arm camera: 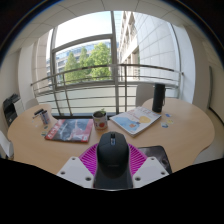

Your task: Arrange mouse

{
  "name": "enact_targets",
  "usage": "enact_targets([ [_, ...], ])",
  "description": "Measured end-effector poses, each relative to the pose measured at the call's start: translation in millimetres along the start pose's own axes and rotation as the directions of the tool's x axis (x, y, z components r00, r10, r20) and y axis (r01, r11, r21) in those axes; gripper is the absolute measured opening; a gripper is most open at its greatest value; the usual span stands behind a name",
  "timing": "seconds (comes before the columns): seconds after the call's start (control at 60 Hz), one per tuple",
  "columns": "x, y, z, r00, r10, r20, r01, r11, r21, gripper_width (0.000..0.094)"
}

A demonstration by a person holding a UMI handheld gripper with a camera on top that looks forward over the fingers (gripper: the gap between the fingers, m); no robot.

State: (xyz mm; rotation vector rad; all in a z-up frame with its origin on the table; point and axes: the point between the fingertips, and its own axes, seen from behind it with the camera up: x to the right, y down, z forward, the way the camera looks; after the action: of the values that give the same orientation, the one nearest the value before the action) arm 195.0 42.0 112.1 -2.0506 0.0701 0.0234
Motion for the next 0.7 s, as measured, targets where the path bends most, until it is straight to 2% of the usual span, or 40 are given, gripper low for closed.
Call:
enact_targets([
  [0.083, 33, 53, 16, 0.999, -0.019, -0.029, 0.016, 0.995, -0.103, 0.0372],
  [0.15, 49, 85, 28, 0.999, -0.018, -0.032, 0.013, 0.989, -0.145, 0.0379],
  [0.283, 53, 119, 35, 1.000, 0.004, -0.022, -0.009, 0.977, -0.212, 0.0507],
  [0.317, 53, 116, 33, 1.000, -0.004, -0.021, 0.000, 0.980, -0.200, 0.0539],
  [0.35, 55, 114, 30, 0.999, -0.019, -0.032, 0.012, 0.981, -0.194, 0.0609],
  [0.433, 52, 105, 17, 0.999, -0.038, -0.039, 0.030, 0.982, -0.185, 0.0859],
  [0.483, 49, 98, 4, 0.998, -0.038, -0.041, 0.030, 0.983, -0.183, 0.0828],
  [0.7, 35, 64, -88, 0.996, -0.058, -0.070, 0.050, 0.991, -0.121, 0.0832],
])
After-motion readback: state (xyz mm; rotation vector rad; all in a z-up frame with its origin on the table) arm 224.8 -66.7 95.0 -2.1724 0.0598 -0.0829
